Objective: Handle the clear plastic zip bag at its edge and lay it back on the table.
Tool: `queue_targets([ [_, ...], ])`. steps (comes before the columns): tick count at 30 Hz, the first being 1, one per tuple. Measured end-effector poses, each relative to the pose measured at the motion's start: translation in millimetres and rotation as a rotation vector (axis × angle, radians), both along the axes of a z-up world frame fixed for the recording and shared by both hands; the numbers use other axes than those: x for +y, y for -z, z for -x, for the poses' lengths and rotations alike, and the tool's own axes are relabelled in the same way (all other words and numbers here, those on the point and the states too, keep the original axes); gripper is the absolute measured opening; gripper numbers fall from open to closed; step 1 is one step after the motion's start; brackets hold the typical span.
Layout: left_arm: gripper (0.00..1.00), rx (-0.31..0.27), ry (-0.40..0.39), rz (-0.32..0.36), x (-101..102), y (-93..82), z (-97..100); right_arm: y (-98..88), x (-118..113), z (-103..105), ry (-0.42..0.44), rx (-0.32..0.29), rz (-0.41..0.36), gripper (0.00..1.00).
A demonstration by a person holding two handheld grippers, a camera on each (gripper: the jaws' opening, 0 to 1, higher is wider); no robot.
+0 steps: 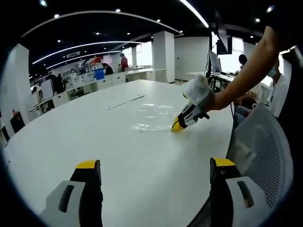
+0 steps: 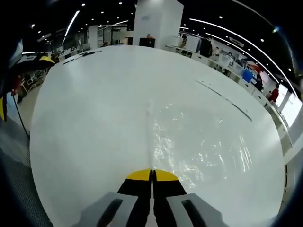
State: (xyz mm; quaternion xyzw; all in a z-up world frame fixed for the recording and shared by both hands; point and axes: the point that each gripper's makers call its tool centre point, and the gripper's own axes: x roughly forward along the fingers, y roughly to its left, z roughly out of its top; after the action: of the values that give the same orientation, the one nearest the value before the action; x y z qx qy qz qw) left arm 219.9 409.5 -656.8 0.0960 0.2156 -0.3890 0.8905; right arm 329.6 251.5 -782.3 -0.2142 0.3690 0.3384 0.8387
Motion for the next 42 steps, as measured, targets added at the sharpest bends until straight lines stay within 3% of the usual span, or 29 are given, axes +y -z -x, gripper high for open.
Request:
queue_targets([
  [13,0.94,-0.006,-0.002,-0.004,2,1.0,-2.9,-0.2,-1,2,-0.064,-0.02,0.03,0.0],
  [42,0.93,-0.028,0.048,-0.019,-15,-6.0,-7.8,-30.2,-14,11,-0.113,-0.097,0.021,0.0],
])
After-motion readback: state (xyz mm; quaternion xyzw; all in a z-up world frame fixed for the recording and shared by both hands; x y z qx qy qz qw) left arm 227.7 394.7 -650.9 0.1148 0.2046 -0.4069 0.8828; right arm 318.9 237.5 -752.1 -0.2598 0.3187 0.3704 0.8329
